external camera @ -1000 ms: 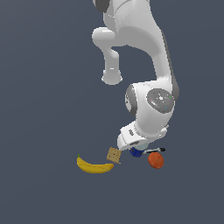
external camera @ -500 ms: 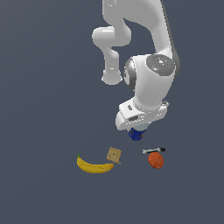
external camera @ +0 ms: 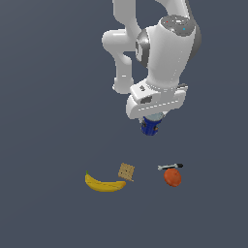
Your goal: Pick up a designated object from a clutter of objects.
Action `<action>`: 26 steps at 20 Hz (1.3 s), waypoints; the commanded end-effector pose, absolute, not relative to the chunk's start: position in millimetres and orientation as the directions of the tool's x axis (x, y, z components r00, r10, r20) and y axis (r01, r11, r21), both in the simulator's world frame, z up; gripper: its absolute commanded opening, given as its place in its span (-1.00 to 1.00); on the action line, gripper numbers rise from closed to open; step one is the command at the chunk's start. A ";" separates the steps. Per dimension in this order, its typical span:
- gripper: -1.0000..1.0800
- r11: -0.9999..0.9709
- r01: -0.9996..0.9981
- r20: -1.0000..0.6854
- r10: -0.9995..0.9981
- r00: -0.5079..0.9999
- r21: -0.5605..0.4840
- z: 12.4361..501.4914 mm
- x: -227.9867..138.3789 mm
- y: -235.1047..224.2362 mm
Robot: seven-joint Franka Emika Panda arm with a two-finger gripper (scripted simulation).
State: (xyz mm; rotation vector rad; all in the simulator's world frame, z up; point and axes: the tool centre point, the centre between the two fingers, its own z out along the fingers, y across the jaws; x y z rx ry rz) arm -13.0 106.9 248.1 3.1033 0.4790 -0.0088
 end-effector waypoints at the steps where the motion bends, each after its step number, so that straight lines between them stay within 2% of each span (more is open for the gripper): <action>1: -1.00 -0.953 0.302 -0.001 0.302 0.953 0.001 267.0 -27.1 105.5; 16: -1.00 -0.953 0.302 0.000 0.302 0.953 0.000 371.3 -113.0 95.9; 26: -1.00 -0.953 0.302 0.000 0.302 0.953 0.000 413.1 -144.5 92.3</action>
